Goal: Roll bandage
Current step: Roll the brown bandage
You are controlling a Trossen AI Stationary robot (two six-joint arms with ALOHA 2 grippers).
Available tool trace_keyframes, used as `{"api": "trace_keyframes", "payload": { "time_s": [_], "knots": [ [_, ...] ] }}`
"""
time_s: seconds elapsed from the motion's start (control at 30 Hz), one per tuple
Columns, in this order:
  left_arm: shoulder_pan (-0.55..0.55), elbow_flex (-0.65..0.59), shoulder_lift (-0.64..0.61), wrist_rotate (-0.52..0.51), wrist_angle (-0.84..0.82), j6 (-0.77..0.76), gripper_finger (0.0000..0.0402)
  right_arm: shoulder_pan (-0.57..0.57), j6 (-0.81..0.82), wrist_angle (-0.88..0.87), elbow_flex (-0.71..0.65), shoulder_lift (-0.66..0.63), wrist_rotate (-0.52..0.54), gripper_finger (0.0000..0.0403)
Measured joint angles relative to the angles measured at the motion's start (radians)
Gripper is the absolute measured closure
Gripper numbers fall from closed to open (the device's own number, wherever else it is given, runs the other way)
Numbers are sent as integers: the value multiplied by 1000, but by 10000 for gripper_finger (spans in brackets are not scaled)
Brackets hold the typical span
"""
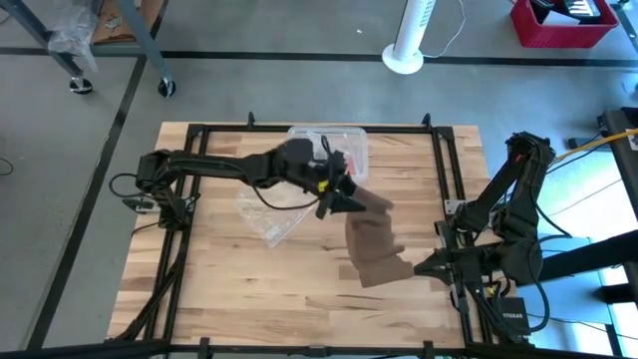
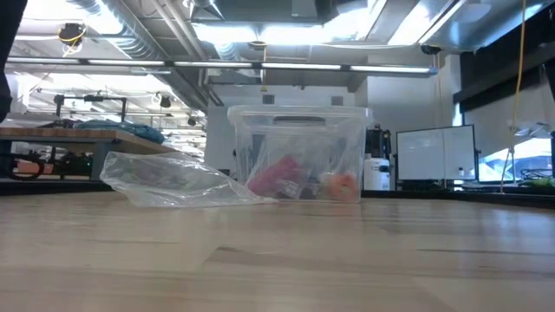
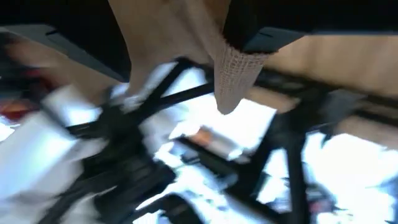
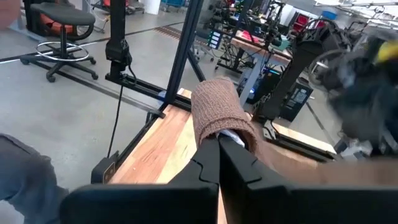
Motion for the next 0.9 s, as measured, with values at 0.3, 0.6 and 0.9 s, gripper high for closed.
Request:
{"api": "trace_keyframes", "payload": {
  "time_s": [0.3,0.6,0.9],
  "knots": [
    [48,0,-96,-530,-166,119,170,0,-5,-10,0,0,11,403],
    [50,0,-100,-569,-533,213,171,0,42,-77,0,0,11,403],
    [53,-1,-100,-605,-519,192,171,0,29,-80,0,0,11,403]
  ]
}}
